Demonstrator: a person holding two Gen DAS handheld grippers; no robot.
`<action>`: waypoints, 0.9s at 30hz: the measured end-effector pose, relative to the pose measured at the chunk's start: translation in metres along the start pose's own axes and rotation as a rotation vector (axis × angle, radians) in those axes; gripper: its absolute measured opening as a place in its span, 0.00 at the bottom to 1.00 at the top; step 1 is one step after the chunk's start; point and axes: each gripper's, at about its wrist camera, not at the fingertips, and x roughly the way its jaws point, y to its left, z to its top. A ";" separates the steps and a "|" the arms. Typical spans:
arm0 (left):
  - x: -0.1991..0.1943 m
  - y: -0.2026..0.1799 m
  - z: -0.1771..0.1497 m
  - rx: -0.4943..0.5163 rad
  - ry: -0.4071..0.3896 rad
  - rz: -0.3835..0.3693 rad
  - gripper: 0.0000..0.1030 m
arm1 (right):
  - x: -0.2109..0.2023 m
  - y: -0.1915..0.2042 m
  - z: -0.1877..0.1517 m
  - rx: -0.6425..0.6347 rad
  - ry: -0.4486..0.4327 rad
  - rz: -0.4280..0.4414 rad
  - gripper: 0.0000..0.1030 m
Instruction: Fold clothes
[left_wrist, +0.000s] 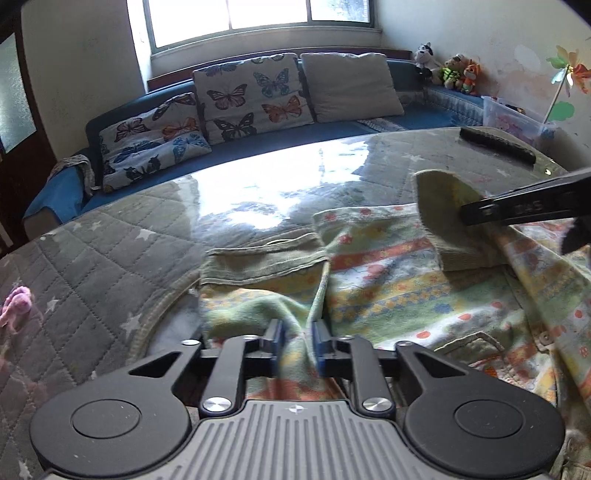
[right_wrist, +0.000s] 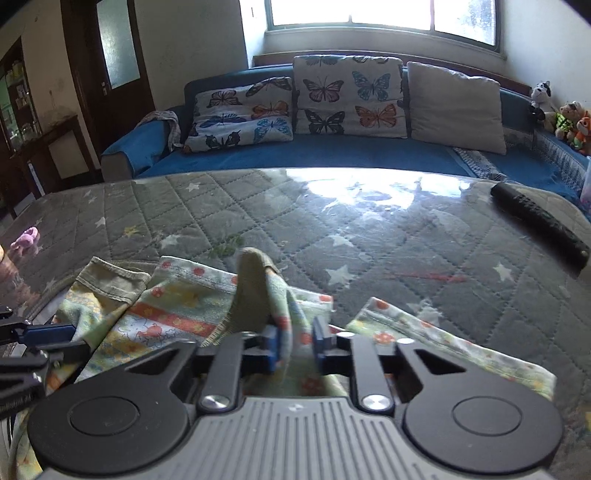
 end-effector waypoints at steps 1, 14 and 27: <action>-0.003 0.003 -0.001 -0.015 -0.004 0.010 0.10 | -0.006 -0.003 -0.001 0.001 -0.009 -0.008 0.07; -0.085 0.064 -0.040 -0.239 -0.129 0.171 0.06 | -0.126 -0.073 -0.042 0.123 -0.171 -0.166 0.03; -0.123 0.077 -0.100 -0.354 -0.128 0.202 0.05 | -0.112 -0.068 -0.044 0.226 -0.143 -0.057 0.45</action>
